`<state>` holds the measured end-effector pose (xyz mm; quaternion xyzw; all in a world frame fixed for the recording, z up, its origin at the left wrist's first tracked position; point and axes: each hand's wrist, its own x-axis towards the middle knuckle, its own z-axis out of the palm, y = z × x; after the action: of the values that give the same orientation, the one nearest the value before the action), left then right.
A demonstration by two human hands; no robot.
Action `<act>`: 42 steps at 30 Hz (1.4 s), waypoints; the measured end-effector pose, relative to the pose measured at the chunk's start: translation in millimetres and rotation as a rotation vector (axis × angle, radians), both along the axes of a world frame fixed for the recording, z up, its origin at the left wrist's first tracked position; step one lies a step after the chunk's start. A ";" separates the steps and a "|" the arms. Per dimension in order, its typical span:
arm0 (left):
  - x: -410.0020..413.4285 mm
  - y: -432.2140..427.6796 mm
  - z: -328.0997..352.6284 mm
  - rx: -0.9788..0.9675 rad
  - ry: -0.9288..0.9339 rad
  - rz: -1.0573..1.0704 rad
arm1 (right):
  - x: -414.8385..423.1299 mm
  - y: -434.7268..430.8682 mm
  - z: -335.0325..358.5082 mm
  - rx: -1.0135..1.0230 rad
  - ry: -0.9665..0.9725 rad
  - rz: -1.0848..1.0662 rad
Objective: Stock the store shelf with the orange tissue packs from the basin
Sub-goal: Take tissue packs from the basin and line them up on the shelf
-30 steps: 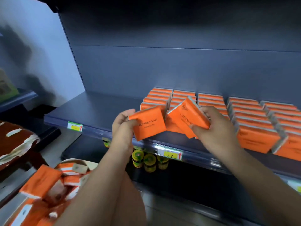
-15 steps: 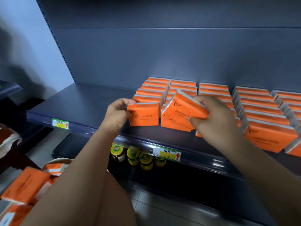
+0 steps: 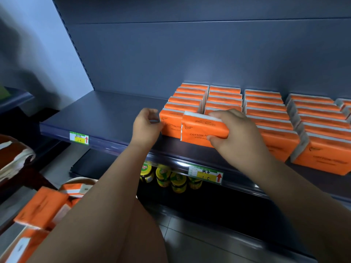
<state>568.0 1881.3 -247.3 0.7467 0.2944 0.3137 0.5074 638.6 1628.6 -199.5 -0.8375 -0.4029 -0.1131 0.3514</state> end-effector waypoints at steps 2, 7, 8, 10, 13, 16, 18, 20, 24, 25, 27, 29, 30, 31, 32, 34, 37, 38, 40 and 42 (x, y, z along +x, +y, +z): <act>-1.7 2.3 0.2 0.011 0.051 0.041 | -4.1 5.6 -2.1 -0.020 -0.011 0.024; -6.8 0.0 6.0 -0.141 0.015 0.070 | -14.3 25.6 -7.9 -0.033 -0.012 0.056; -8.6 -3.6 8.6 -0.192 -0.006 0.049 | -16.5 30.9 -8.5 -0.026 -0.013 0.052; -10.7 -10.5 12.2 -0.289 -0.079 0.012 | -20.8 42.5 -9.0 -0.022 -0.001 0.041; -14.1 -17.2 20.2 -0.356 -0.136 0.040 | -25.0 58.4 -9.6 -0.026 -0.024 0.053; -18.7 -17.9 25.0 -0.407 -0.131 0.071 | -25.5 69.2 -14.4 -0.073 -0.089 0.067; -22.7 -18.5 26.8 -0.421 -0.123 0.057 | -24.6 73.6 -19.6 -0.122 -0.159 0.058; -26.4 -19.1 27.5 -0.421 -0.098 0.024 | -23.4 76.2 -24.8 -0.180 -0.269 0.025; -27.4 -19.8 25.3 -0.378 -0.014 -0.042 | -23.0 78.5 -27.6 -0.289 -0.381 -0.059; -26.8 -20.3 24.7 -0.365 0.002 -0.043 | -23.2 79.1 -27.7 -0.301 -0.390 -0.071; -25.8 -20.8 24.1 -0.349 0.012 -0.031 | -23.3 81.2 -28.0 -0.313 -0.396 -0.081; -24.7 -20.6 23.1 -0.337 0.003 -0.019 | -24.8 83.4 -28.1 -0.319 -0.413 -0.084; -24.0 -20.1 22.3 -0.325 0.004 -0.017 | -25.6 84.2 -28.1 -0.327 -0.434 -0.093; -23.2 -19.7 21.7 -0.316 0.005 -0.017 | -26.3 84.7 -28.2 -0.340 -0.465 -0.120; -22.3 -19.2 20.8 -0.312 0.006 -0.019 | -26.2 84.9 -28.2 -0.355 -0.494 -0.162; -20.8 -19.6 21.1 -0.328 0.018 -0.021 | -25.3 85.6 -27.4 -0.377 -0.518 -0.238; -20.1 -22.3 22.9 -0.378 0.055 -0.017 | -22.5 86.5 -29.2 -0.397 -0.513 -0.207; -20.1 -22.8 23.0 -0.376 0.063 -0.021 | -21.5 86.7 -29.9 -0.398 -0.505 -0.180; -21.0 -23.7 24.0 -0.343 0.068 -0.047 | -21.0 87.2 -30.1 -0.389 -0.470 -0.147; -23.4 -24.6 27.3 -0.319 0.069 -0.077 | -20.9 88.6 -29.2 -0.376 -0.438 -0.136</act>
<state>544.6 1856.7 -220.0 0.6775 0.3289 0.2175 0.6209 617.7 1717.2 -228.7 -0.8686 -0.4259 -0.2381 0.0864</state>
